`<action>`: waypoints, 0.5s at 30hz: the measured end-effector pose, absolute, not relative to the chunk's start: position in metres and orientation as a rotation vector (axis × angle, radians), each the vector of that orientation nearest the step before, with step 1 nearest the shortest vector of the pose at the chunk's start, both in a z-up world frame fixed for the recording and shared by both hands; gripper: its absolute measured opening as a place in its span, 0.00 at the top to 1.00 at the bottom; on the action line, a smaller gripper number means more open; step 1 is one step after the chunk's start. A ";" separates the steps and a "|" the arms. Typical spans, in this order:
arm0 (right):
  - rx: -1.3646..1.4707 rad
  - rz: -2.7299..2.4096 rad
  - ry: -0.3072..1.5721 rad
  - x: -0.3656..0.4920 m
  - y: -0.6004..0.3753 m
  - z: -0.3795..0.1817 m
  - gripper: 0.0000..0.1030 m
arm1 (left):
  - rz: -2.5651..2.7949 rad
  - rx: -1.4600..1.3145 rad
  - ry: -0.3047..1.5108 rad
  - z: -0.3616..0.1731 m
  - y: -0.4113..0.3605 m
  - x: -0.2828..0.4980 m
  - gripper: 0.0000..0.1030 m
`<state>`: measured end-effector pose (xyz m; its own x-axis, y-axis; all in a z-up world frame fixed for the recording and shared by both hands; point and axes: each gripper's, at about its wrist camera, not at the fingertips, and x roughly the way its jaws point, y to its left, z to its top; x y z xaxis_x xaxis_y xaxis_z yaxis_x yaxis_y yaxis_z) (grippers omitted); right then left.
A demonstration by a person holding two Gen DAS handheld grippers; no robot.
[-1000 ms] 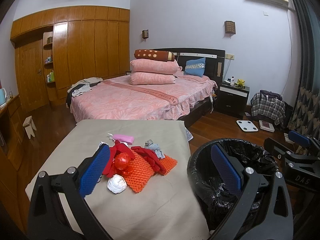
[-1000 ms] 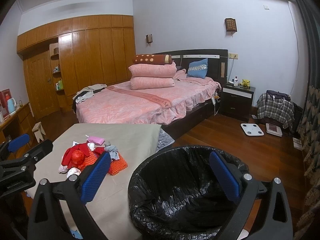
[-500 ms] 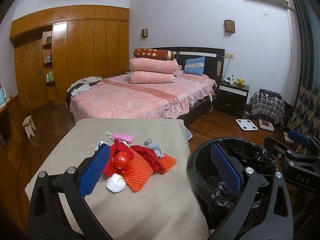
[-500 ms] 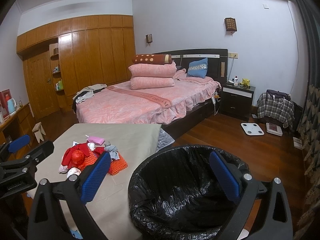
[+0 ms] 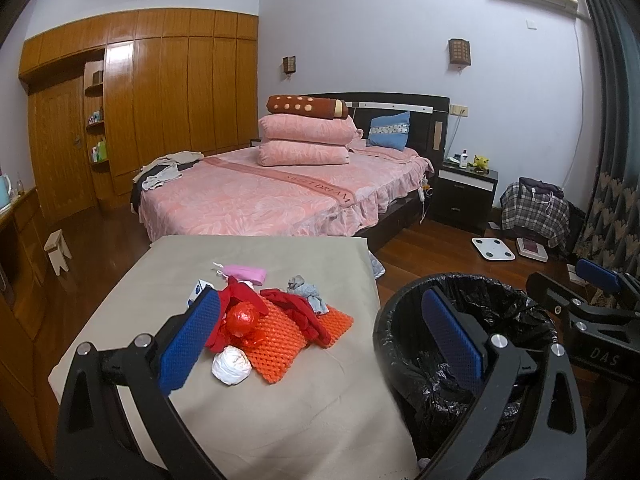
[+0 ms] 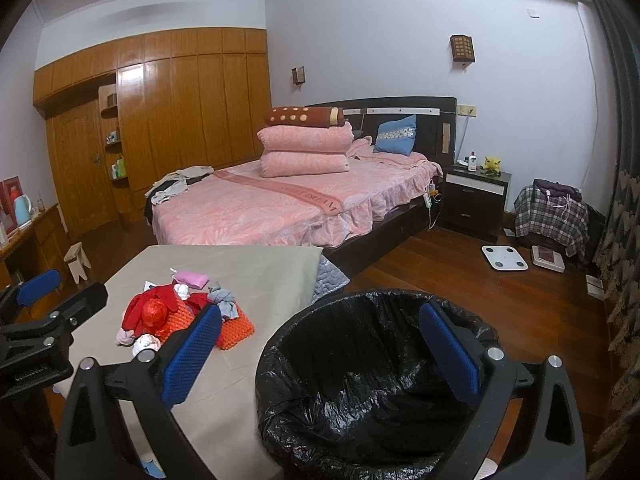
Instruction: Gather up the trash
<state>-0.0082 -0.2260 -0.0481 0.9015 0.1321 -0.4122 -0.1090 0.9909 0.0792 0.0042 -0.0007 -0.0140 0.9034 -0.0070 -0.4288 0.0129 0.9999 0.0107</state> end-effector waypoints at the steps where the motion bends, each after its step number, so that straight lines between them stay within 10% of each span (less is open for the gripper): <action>1: 0.054 0.125 0.430 -0.008 -0.226 -0.048 0.06 | -0.010 0.014 0.443 -0.014 -0.001 0.004 0.05; 15: 0.051 0.126 0.435 -0.005 -0.225 -0.052 0.06 | -0.011 0.009 0.449 -0.017 -0.001 0.005 0.05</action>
